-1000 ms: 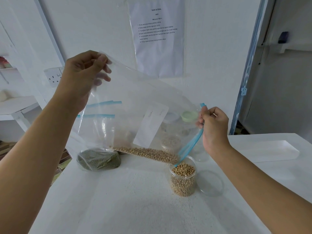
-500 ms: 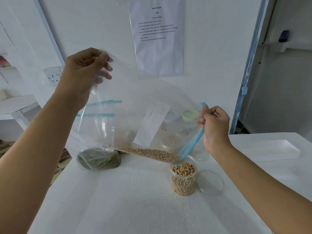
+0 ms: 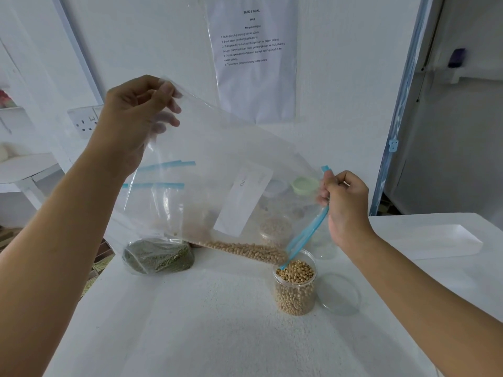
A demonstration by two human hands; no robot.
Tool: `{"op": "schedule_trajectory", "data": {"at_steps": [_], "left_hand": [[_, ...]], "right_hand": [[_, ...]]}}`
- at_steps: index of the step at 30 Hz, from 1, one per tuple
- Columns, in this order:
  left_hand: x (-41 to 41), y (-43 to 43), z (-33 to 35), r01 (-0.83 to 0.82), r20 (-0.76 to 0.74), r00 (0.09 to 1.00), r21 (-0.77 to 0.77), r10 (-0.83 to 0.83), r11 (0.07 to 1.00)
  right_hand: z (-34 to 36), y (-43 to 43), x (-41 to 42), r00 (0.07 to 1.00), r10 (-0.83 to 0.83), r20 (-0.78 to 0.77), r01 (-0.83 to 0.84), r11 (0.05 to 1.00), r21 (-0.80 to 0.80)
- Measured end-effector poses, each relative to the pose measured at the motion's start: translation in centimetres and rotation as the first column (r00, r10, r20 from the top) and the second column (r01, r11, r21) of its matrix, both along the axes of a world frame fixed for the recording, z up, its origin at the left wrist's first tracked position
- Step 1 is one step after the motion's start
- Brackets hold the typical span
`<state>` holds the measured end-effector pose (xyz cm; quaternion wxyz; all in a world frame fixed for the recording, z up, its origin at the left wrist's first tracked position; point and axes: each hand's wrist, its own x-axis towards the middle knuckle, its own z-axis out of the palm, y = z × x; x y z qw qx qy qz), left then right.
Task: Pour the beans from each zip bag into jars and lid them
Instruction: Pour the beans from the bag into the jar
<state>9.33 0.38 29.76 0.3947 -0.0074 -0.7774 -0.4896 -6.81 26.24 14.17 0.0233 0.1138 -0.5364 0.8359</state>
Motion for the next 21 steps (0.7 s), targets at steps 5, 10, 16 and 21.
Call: {"op": "schedule_trajectory", "data": {"at_steps": [5,10,16,21], "left_hand": [[-0.03,0.09,0.05,-0.017,0.004,1.000,0.011,0.017,1.000],[-0.15,0.23,0.03,-0.026,0.007,1.000,0.015,0.026,1.000],[-0.21,0.25,0.07,-0.028,0.008,1.000,0.016,0.028,0.999],[-0.21,0.29,0.26,-0.024,0.008,1.000,0.012,0.024,1.000]], "right_hand": [[0.05,0.04,-0.08,1.000,0.030,-0.004,-0.029,0.999,0.022],[0.14,0.07,-0.26,1.000,0.021,-0.001,-0.021,1.000,0.019],[0.16,0.10,-0.13,1.000,0.022,-0.001,-0.022,0.999,0.026],[0.19,0.15,-0.03,1.000,0.015,-0.006,-0.015,0.999,0.038]]}}
